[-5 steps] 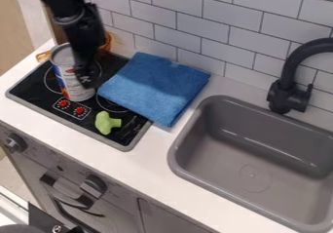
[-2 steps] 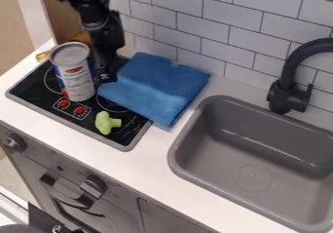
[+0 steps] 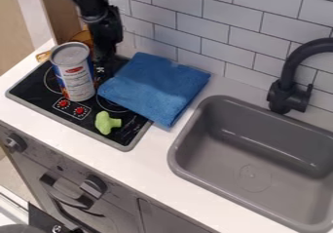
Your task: Moved the silver can to the lower left burner
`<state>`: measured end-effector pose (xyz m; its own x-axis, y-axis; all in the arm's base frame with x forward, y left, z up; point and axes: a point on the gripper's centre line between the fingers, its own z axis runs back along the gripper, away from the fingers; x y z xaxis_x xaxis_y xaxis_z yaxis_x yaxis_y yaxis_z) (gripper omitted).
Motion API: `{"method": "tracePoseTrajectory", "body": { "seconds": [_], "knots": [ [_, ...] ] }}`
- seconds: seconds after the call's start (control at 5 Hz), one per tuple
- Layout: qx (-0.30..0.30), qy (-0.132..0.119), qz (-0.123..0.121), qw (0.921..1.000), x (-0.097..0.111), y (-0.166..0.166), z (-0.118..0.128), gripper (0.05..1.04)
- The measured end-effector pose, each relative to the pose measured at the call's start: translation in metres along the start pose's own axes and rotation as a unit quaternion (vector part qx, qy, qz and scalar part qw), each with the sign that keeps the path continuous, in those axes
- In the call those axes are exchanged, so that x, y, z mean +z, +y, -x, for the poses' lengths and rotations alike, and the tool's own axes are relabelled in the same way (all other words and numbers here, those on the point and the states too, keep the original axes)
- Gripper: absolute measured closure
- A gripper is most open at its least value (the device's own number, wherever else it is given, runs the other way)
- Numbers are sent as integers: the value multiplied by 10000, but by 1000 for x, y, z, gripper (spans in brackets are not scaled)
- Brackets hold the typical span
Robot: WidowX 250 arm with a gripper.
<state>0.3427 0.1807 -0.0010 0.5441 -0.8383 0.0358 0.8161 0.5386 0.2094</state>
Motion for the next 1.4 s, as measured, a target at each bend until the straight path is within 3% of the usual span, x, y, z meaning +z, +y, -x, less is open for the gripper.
{"method": "tracePoseTrajectory", "body": {
  "seconds": [0.6, 1.0, 1.4],
  "knots": [
    [-274, 274, 323, 9987, -2, -1, 33, 83],
    [-446, 588, 150, 9972, -7, 0, 58, 83],
    [-504, 853, 373, 9944, -8, -1, 83, 83]
  ]
}}
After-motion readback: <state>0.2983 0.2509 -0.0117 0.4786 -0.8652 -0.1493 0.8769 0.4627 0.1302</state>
